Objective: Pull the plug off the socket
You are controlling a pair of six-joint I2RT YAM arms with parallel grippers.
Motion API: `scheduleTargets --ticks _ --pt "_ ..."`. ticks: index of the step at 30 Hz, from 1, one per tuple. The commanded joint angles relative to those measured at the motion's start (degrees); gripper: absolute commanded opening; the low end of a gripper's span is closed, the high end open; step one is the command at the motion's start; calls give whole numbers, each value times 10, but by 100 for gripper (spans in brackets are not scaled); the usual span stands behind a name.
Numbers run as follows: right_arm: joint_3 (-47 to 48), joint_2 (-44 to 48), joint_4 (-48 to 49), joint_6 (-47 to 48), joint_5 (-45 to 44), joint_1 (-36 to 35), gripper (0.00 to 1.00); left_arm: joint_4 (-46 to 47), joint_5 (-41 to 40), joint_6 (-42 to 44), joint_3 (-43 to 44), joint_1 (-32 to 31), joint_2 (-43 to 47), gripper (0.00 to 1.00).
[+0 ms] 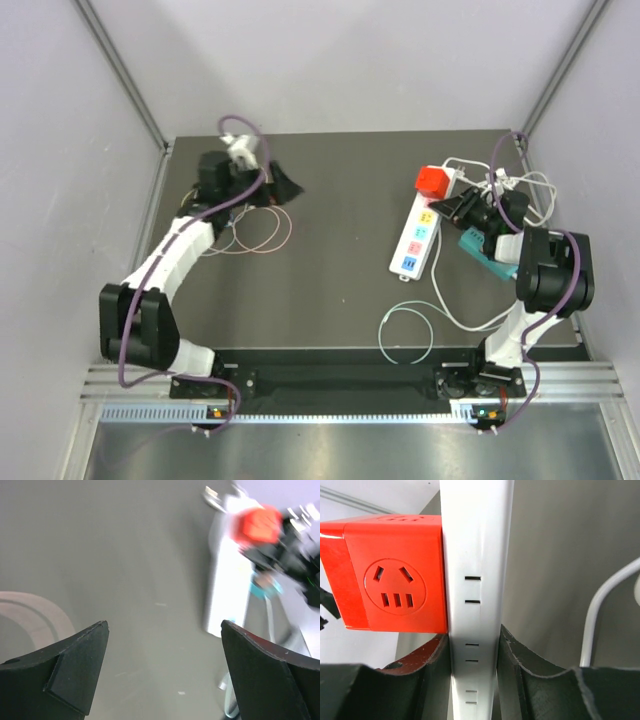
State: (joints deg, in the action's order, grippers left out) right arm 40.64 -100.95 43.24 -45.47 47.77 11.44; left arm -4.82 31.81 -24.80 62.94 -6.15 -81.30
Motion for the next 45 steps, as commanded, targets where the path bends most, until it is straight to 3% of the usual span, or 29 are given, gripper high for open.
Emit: scheduleTargets --ticks 1,6,14,23,27,35,40,45 --pt "51 29 -3 64 23 -16 0 102 4 -33 -5 -111 -35 99" --pt "81 42 -96 136 13 -46 0 188 -82 -144 40 -231 -136 99" --pt "102 39 -148 172 6 -79 0 180 -191 -141 219 -341 -283 99" --pt "117 49 -188 208 -8 -110 0 154 -256 -126 288 -366 -334 99" --pt "117 55 -190 211 -9 -127 0 64 -313 -111 331 -373 -351 99" --pt "117 64 -187 212 -9 -127 0 2 -367 -90 329 -373 -324 99" --pt "117 64 -185 210 -8 -128 0 -23 -362 -102 338 -374 -331 99" --pt "116 66 -182 209 -5 -128 0 23 -304 -141 334 -373 -349 99"
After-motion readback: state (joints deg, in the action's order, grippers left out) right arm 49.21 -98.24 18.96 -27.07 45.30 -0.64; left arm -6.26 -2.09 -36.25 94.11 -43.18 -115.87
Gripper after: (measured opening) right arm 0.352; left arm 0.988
